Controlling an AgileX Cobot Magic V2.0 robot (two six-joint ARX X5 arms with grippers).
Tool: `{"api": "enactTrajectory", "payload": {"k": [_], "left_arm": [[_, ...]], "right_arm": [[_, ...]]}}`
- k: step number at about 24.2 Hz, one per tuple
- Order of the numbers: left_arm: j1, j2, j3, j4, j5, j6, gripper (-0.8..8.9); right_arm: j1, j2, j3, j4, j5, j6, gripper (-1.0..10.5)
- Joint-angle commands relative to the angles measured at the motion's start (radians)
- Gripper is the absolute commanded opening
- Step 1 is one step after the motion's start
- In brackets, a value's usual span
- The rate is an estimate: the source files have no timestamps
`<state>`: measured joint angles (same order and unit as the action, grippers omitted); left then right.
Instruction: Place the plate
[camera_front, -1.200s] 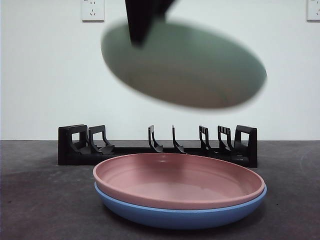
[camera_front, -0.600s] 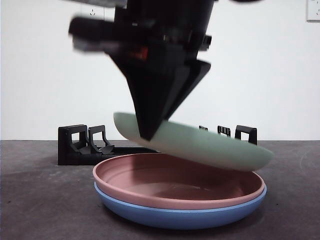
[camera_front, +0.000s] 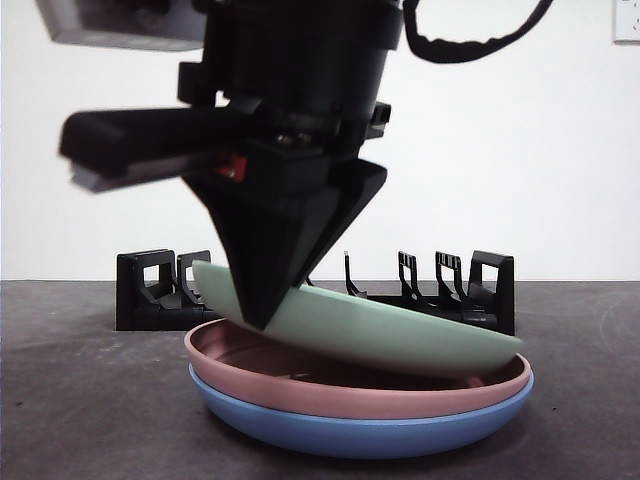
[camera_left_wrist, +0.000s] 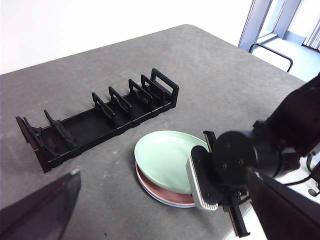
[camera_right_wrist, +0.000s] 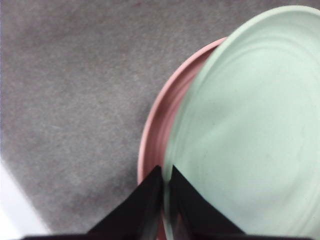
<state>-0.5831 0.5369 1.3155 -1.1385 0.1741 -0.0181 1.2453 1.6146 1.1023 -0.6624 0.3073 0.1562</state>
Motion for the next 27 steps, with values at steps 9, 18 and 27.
{"api": "enactTrajectory", "payload": {"k": [9,18,27], "left_arm": [[-0.007,0.012,0.018,0.013,-0.002,0.006,5.22],[-0.007,0.012,0.018,0.013,-0.002,0.006,5.22],[-0.007,0.012,0.018,0.012,-0.002,-0.022,5.22]], "right_arm": [[0.023,0.019,0.009,-0.019,0.049,0.057,3.0],[0.023,-0.048,0.035,-0.112,0.119,0.137,4.5],[0.010,-0.311,0.038,-0.262,0.095,0.179,4.5]]}}
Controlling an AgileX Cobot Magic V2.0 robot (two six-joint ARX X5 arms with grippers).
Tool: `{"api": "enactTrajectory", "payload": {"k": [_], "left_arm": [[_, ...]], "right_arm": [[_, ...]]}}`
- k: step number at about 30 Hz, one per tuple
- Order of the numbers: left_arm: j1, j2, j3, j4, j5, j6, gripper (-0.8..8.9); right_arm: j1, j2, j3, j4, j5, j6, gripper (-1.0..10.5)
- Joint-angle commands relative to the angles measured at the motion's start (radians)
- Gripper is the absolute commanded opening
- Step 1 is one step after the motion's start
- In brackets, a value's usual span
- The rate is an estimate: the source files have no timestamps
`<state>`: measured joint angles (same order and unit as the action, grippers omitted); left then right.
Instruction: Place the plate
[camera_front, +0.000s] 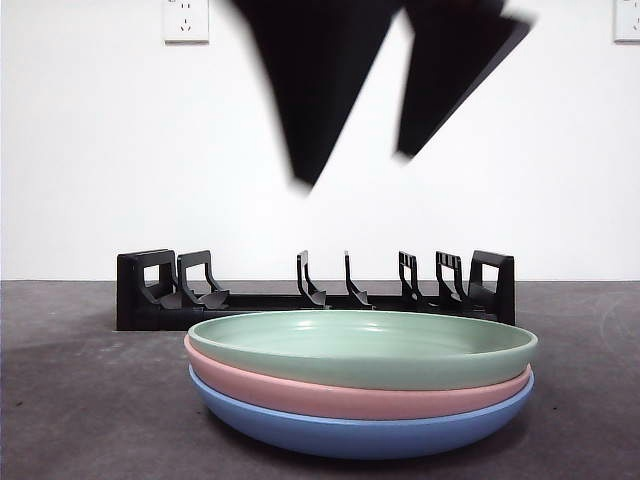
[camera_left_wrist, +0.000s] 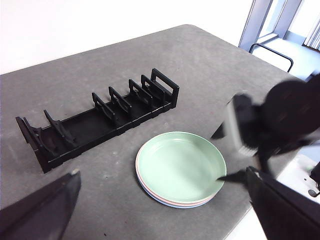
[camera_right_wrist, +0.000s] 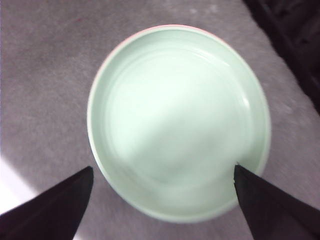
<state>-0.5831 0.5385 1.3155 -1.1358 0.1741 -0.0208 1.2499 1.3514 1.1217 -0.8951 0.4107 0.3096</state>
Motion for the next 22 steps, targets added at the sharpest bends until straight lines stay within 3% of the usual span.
{"api": "enactTrajectory", "payload": {"k": [1,10,22], "left_arm": [[-0.007,0.011,0.018,0.010,-0.002,-0.026,5.22],[-0.007,0.024,0.018,0.009,-0.002,-0.079,5.22],[-0.007,0.040,-0.042,0.006,-0.002,-0.146,5.22]], "right_arm": [[-0.003,-0.084,0.019,-0.050,-0.013,0.025,4.5],[-0.058,-0.404,0.016,-0.158,-0.028,0.033,4.5],[-0.063,-0.745,0.016,-0.235,-0.097,0.122,4.5]]}}
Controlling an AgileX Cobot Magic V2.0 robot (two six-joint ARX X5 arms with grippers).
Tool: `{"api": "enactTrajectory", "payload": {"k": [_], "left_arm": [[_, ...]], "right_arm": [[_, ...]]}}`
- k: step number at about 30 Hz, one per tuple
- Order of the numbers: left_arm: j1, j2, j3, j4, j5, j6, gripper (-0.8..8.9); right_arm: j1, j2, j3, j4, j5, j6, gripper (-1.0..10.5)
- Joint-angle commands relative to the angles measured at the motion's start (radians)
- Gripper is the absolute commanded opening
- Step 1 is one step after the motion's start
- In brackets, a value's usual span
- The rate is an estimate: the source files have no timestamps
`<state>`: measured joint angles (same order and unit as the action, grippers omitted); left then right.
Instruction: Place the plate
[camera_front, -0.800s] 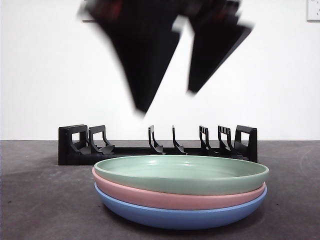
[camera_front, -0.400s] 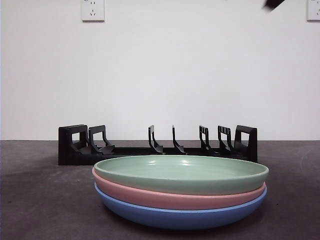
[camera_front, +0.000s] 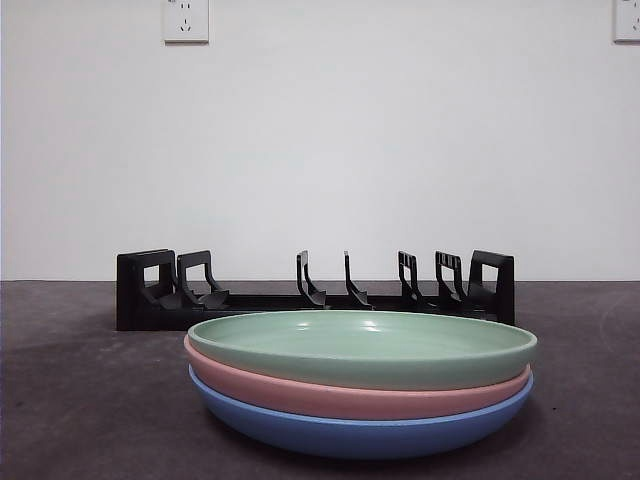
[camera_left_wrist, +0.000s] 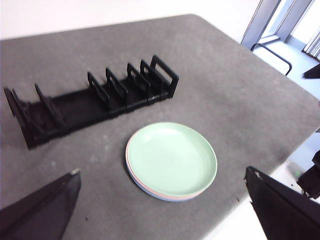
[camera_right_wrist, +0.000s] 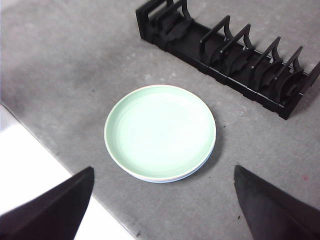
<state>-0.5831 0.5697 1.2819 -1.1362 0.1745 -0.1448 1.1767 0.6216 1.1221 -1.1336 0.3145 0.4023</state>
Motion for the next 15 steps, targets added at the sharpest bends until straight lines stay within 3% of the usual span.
{"api": "enactTrajectory", "payload": {"k": [1,4,5,7,8,9,15], "left_arm": [[-0.007,0.009,-0.022,0.006,-0.002,-0.025,5.22],[-0.007,0.009,-0.074,0.007,-0.002,-0.025,5.07],[-0.007,0.009,-0.094,0.008,-0.002,-0.024,4.60],[-0.007,0.009,-0.130,0.008,-0.002,-0.016,2.35],[-0.007,0.009,-0.146,0.008,-0.002,-0.013,0.46],[-0.007,0.009,-0.161,0.011,-0.002,-0.014,0.21],[-0.007,0.009,-0.179,0.000,-0.002,-0.016,0.09]], "right_arm": [[0.010,-0.027,0.015,0.004,0.000,0.029,4.5],[0.010,-0.055,0.015,0.004,0.000,0.036,4.4],[0.010,-0.058,0.015,0.002,0.000,0.036,4.2],[0.010,-0.057,0.015,-0.009,0.000,0.035,2.1],[0.010,-0.057,0.015,-0.015,0.000,0.035,0.6],[0.010,-0.054,0.015,-0.019,0.004,0.032,0.1],[0.010,-0.057,0.016,-0.016,0.034,0.035,0.2]]}}
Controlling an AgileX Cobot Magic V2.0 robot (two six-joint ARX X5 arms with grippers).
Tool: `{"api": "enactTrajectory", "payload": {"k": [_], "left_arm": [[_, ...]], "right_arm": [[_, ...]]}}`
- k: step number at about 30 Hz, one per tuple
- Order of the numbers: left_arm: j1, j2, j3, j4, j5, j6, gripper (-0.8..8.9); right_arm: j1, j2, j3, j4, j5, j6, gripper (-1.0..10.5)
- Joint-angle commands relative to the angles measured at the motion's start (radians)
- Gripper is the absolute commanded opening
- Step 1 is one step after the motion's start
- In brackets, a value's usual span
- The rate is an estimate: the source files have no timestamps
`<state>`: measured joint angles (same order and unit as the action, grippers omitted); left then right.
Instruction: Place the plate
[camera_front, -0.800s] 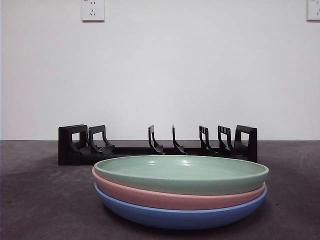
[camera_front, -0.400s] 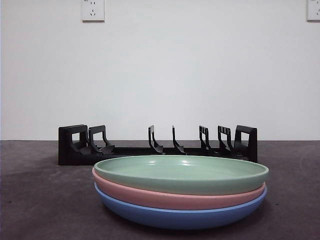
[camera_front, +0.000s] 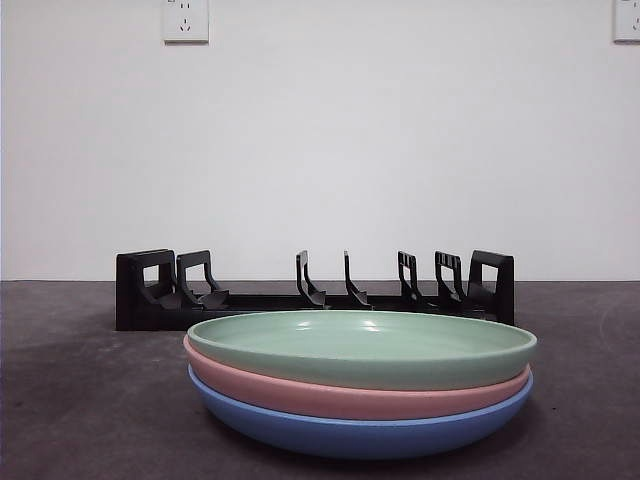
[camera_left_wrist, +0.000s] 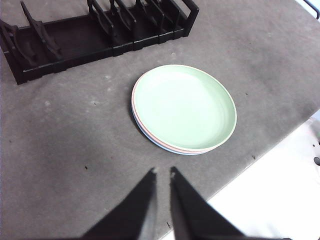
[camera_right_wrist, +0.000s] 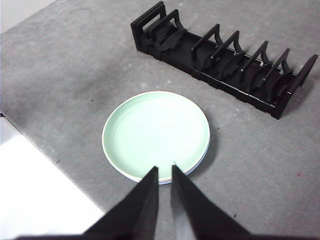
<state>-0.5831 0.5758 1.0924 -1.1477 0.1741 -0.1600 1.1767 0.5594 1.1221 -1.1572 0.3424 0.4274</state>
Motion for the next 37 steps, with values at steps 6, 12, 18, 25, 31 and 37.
{"api": "enactTrajectory", "payload": {"k": [6,12,18,25,31,37], "left_arm": [[-0.007,0.001,0.012,0.018,-0.002,-0.001,0.09],[-0.013,-0.021,0.007,0.021,-0.002,-0.001,0.09],[0.081,-0.060,-0.003,0.019,0.023,-0.001,0.10],[0.332,-0.158,-0.212,0.214,0.021,0.051,0.10],[0.547,-0.347,-0.704,0.808,0.021,0.177,0.09],[0.580,-0.480,-1.006,1.041,-0.034,0.163,0.10]], "right_arm": [[0.010,-0.002,0.016,0.007,0.006,0.010,0.2],[0.010,-0.002,0.016,0.007,0.006,0.010,0.2],[0.010,-0.002,0.016,0.007,0.005,0.010,0.2],[0.010,-0.002,0.016,0.008,0.005,0.010,0.2],[0.010,-0.002,0.016,0.008,0.006,0.010,0.2],[0.010,-0.002,0.016,0.008,0.006,0.010,0.2]]}}
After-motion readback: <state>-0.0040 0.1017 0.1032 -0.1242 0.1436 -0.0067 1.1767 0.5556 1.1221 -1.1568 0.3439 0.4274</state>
